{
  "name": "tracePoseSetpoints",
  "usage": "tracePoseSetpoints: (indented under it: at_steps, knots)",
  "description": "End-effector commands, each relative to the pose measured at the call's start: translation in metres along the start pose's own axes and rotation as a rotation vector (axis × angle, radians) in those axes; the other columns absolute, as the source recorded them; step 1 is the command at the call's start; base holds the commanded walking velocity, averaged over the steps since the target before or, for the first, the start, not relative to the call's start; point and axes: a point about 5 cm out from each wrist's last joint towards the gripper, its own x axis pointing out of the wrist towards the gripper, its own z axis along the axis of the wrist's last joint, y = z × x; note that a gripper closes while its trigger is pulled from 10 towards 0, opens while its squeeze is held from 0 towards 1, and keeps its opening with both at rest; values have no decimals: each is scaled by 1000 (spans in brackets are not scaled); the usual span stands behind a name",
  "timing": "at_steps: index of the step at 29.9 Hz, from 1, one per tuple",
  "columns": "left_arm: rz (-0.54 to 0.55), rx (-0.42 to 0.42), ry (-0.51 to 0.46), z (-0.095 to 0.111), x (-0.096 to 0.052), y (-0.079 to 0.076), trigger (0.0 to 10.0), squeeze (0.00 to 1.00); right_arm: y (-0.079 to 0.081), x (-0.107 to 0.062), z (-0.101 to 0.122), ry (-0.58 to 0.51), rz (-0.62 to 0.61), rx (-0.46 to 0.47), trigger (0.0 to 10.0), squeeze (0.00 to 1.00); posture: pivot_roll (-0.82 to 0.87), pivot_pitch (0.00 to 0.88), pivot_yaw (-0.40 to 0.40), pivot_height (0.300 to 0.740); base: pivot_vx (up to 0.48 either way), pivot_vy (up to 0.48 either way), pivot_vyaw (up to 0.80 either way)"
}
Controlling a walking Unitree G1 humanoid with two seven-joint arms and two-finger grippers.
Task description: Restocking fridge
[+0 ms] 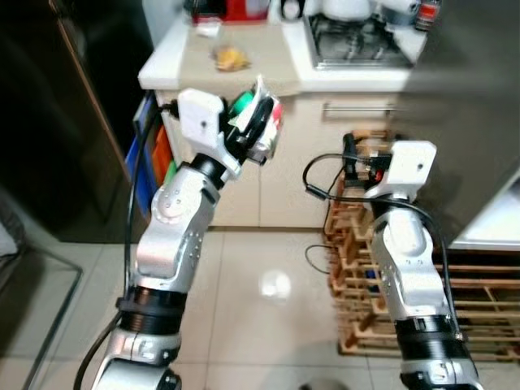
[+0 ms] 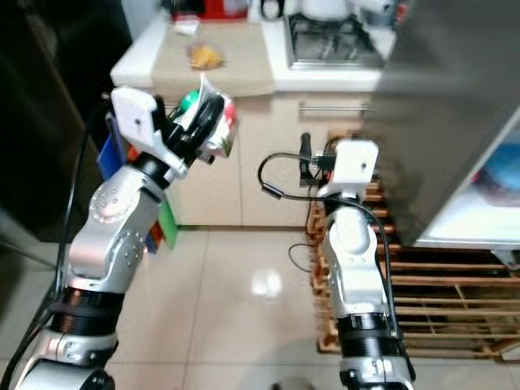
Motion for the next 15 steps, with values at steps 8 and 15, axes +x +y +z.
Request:
tracePoseSetpoints:
  at_steps: [8,15]
  knots:
    - [-66,-2,-26,6,2,-11,10000,0,-4,1,2,-3,-11,9,10000,0,-121,0,53,740,0,-472,0]
    - [-76,5,-28,7,1,-12,10000,0,-4,1,1,0,-9,9,10000,0,-120,0,53,740,0,-472,0]
